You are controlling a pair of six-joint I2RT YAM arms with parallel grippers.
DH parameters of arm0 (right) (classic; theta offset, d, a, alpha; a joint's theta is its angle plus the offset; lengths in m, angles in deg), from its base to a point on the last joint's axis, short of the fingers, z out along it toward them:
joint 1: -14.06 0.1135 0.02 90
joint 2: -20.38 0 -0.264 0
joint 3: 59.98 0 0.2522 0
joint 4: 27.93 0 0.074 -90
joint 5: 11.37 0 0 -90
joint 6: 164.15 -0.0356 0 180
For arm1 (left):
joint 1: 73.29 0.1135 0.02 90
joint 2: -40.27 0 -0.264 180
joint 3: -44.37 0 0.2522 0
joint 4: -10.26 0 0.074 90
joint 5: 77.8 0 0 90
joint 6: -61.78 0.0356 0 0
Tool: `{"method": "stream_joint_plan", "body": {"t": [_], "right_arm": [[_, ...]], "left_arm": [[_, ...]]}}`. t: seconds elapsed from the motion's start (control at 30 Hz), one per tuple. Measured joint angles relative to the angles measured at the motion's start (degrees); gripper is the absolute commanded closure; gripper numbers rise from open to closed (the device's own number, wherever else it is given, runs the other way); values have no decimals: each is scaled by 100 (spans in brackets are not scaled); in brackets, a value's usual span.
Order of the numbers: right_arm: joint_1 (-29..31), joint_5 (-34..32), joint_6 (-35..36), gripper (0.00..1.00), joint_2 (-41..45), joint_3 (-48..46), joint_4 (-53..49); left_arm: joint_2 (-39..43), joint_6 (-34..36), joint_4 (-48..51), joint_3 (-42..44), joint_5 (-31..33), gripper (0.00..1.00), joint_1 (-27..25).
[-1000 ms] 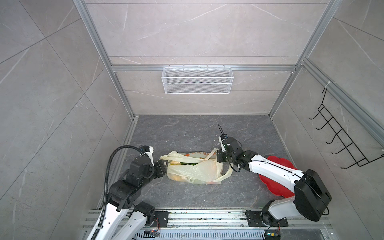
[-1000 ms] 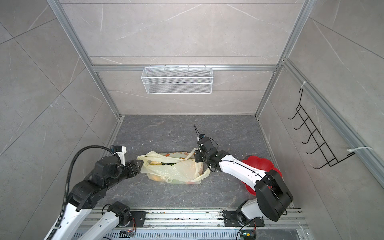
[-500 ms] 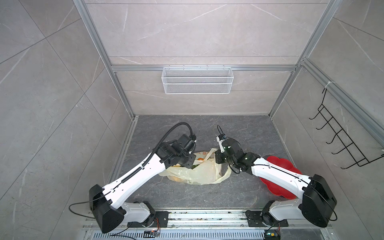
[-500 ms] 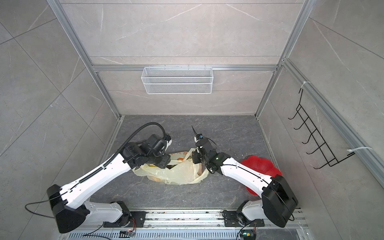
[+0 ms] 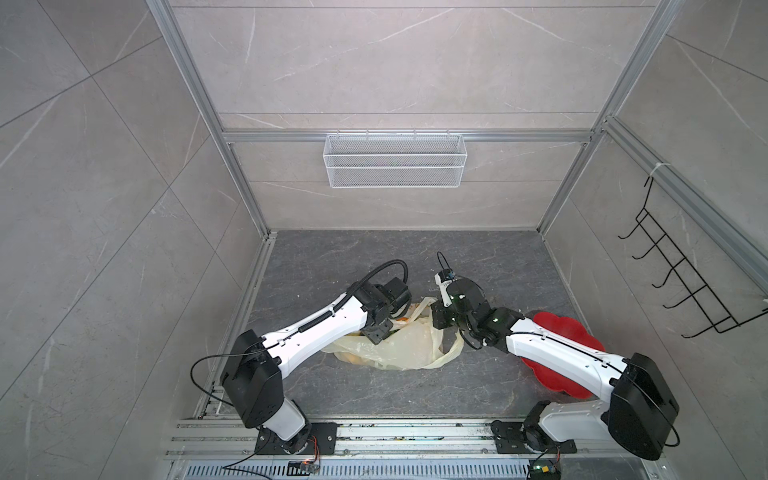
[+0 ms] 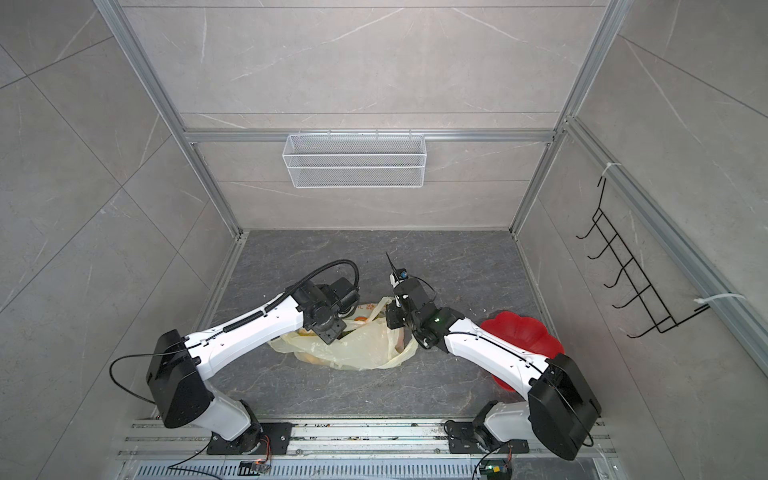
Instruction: Take the fake fruits out of the plastic bag
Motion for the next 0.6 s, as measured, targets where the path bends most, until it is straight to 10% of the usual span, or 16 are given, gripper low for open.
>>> {"method": "stream_joint_plan", "body": {"t": [0.13,0.6], "right_arm": [[2,44,2,100,52,-68,50],[2,-33,160,100,254,-208,57]], "left_arm": [[-323,-4,-59,-79,203,32,162],[-415,-505,-986,-181,-785,94,1650]]}}
